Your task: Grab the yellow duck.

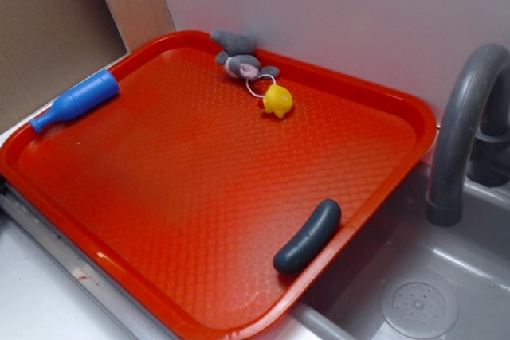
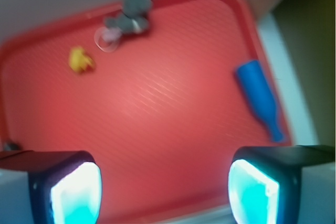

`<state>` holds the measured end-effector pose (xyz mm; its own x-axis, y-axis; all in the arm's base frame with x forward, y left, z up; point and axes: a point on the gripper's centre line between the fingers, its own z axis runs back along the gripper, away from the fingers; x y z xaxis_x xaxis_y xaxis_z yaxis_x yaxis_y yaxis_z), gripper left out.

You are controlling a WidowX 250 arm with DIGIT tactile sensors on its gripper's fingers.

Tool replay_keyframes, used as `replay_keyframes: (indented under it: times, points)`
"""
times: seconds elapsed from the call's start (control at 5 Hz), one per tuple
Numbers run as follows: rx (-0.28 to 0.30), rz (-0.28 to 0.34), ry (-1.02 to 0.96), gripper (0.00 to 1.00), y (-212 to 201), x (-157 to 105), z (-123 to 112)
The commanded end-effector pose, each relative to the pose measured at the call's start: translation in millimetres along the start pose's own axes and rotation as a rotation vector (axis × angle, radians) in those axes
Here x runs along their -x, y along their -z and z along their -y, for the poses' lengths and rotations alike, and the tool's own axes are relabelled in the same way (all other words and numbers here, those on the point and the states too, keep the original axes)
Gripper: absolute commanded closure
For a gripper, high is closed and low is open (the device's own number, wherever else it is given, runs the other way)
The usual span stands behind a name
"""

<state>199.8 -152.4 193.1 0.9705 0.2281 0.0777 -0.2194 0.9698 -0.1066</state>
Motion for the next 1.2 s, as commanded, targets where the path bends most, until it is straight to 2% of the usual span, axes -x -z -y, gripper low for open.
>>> replay_keyframes:
  times: [0.0,0.2,0.4,0.8,1.0]
  points:
    - [0.06,0.119,-0.173,0.0,24,-44,42]
    - [0.053,0.135,-0.2,0.0,57,-60,58]
    - [0.083,0.101,-0.191,0.0,85,-72,75]
    - [0.041,0.069,-0.127,0.0,134,-82,95]
    - [0.008,0.054,-0.114,0.0,152,-83,96]
